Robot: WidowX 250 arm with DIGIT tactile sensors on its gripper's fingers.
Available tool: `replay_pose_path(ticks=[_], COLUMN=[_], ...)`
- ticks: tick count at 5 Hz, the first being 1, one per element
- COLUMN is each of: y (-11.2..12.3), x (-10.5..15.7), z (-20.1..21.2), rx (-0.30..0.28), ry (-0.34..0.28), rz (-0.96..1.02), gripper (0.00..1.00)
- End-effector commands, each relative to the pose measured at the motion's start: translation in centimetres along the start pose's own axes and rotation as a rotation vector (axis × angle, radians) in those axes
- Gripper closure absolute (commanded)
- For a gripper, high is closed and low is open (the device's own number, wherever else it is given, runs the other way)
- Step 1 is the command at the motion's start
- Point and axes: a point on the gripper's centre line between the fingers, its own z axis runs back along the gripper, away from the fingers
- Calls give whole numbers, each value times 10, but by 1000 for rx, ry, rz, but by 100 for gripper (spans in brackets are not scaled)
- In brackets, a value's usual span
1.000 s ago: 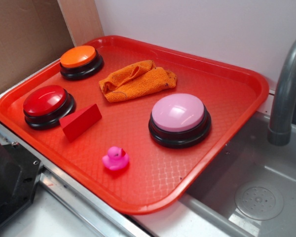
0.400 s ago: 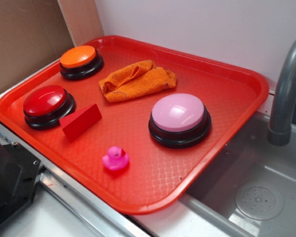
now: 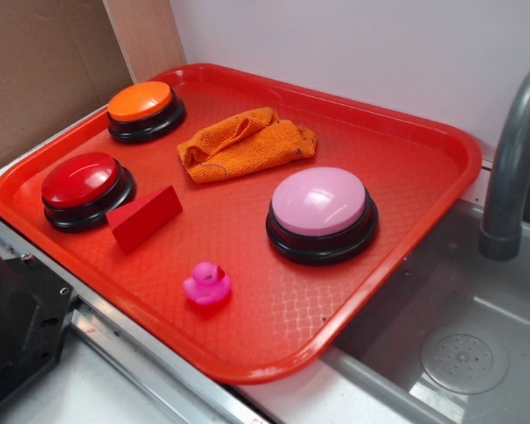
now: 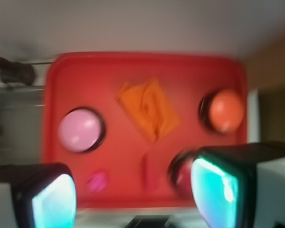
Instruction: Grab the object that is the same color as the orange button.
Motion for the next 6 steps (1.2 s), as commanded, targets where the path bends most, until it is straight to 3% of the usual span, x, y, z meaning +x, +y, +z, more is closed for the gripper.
replay_pose_path(ticks=[1,2,4,5,6], y=[4,35,82,79,75], x=[56,44,25,14,-5], z=[-45,-78,-131,-152,-164], rx=[63,-5,-134,-124,-87], ry=[22,109,350,351,297], rz=[-221,-242,-213,-221,-261], gripper=[0,0,0,0,0])
